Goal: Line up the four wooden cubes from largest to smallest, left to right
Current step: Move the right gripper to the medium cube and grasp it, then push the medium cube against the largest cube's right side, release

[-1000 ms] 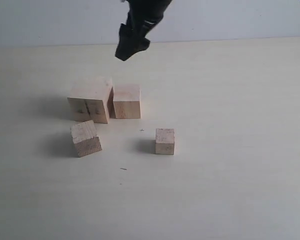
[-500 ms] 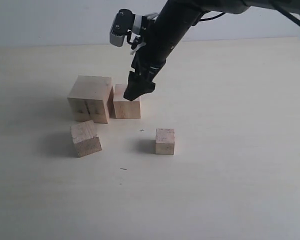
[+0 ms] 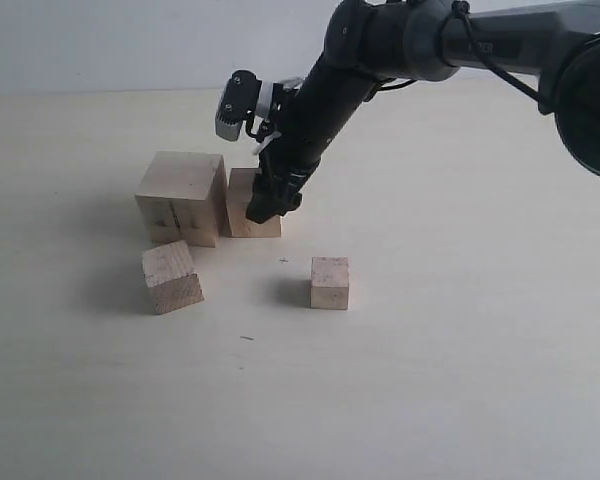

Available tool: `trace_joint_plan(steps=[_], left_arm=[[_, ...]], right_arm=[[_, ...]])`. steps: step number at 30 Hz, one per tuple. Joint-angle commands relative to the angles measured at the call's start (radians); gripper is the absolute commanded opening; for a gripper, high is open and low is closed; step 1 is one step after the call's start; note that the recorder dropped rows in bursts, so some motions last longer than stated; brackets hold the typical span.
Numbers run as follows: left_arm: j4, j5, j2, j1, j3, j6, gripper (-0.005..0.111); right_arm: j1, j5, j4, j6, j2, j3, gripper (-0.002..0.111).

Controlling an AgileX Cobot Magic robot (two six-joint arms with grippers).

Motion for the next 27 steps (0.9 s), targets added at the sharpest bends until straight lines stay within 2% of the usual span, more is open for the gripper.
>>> trace_joint_plan(steps=[1, 5, 13, 23, 27], left_arm=[[-0.01, -0.004, -0.007, 0.002, 0.003, 0.004, 0.003], [-0.01, -0.004, -0.007, 0.002, 0.003, 0.004, 0.003], [-0.01, -0.004, -0.007, 0.002, 0.003, 0.004, 0.003], [-0.01, -0.004, -0.007, 0.002, 0.003, 0.004, 0.003], [-0.01, -0.004, -0.007, 0.002, 0.003, 0.004, 0.003]], right_arm=[[0.003, 0.026, 0.003, -0.007, -0.03, 0.004, 0.033], [0.003, 0.085, 0.009, 0.009, -0.056, 0.004, 0.0], [0.007, 0.135, 0.005, 0.075, -0.062, 0.004, 0.0], [0.065, -0.077, -0.006, 0.043, -0.027, 0.004, 0.0], [0.065, -0.105, -0.011, -0.003, -0.025, 0.004, 0.0]])
